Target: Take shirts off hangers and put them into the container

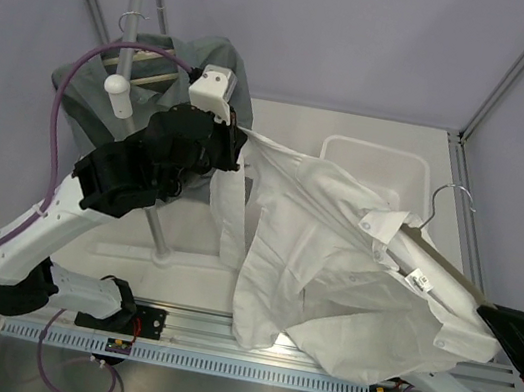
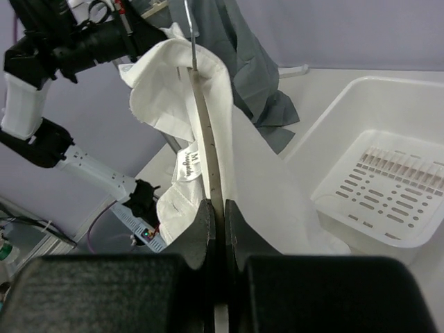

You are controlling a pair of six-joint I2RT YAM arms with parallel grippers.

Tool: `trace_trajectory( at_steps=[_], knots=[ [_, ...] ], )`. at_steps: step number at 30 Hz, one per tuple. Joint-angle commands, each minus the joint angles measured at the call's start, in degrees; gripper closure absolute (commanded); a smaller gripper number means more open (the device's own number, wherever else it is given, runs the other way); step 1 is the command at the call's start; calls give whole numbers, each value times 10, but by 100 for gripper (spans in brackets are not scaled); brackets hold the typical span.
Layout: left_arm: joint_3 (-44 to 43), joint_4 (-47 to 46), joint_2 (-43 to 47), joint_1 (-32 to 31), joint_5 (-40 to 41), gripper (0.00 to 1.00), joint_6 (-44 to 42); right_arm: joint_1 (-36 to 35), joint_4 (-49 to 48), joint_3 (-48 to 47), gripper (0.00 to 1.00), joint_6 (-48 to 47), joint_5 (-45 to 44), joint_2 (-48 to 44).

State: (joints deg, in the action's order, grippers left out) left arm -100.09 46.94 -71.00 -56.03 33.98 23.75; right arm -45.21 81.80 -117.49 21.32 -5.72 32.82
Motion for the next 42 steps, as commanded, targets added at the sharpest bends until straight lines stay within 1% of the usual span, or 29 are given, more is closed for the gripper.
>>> trace_trajectory(
  at_steps=[1,2,3,4,5,6,7,8,9,10,11,12,13,14,15,17,18,22,25,31,38,42],
  knots=[
    [24,53,45,91,171,100,-56,-8,36,-1,100,4,-32,-82],
    [33,41,49,91,154,100,-60,-7,13,20,100,11,-2,-82],
    [43,20,55,90,112,100,-63,-7,0,67,100,10,17,-80],
    [59,12,67,91,86,100,-61,-7,-13,90,100,7,47,-75],
    [67,3,74,91,61,100,-58,-7,-39,112,100,7,53,-71],
    [76,-9,82,91,-3,100,-57,-7,-51,132,100,7,61,-66],
    [86,-38,91,91,-43,94,-62,-7,-63,171,100,4,90,-55],
    [102,-53,108,90,-77,88,-63,-8,-89,189,100,2,100,-50],
    [108,-64,115,90,-142,82,-65,-8,-100,218,100,1,108,-45],
    [111,-84,122,87,-171,67,-77,-7,-103,226,100,-2,108,-29],
    [113,-91,128,87,-195,60,-85,-7,-104,232,100,-4,104,-19],
    [112,-98,141,86,-245,53,-96,-7,-105,239,100,-5,101,-8],
    [111,-104,147,85,-270,45,-119,-7,-110,244,100,-9,106,4],
    [110,-111,153,83,-291,42,-132,-7,-118,248,100,-9,112,9],
    [105,-112,162,82,-334,38,-142,-7,-123,252,100,-11,119,15],
    [101,-110,171,82,-379,32,-168,-8,-134,254,100,-15,134,34],
    [101,-112,178,81,-416,30,-172,-7,-138,254,100,-18,141,40],
    [110,-126,177,81,-486,26,-172,-7,-168,239,100,-30,199,73],
    [118,-138,163,81,-505,24,-163,-7,-193,213,100,-31,240,98],
    [127,-141,131,67,-537,23,-160,-7,-224,178,100,-33,289,135],
    [126,-114,95,37,-537,23,-177,-8,-243,166,100,-38,314,152],
    [128,-121,87,22,-581,23,-178,-7,-246,168,100,-44,315,161]
  ],
)
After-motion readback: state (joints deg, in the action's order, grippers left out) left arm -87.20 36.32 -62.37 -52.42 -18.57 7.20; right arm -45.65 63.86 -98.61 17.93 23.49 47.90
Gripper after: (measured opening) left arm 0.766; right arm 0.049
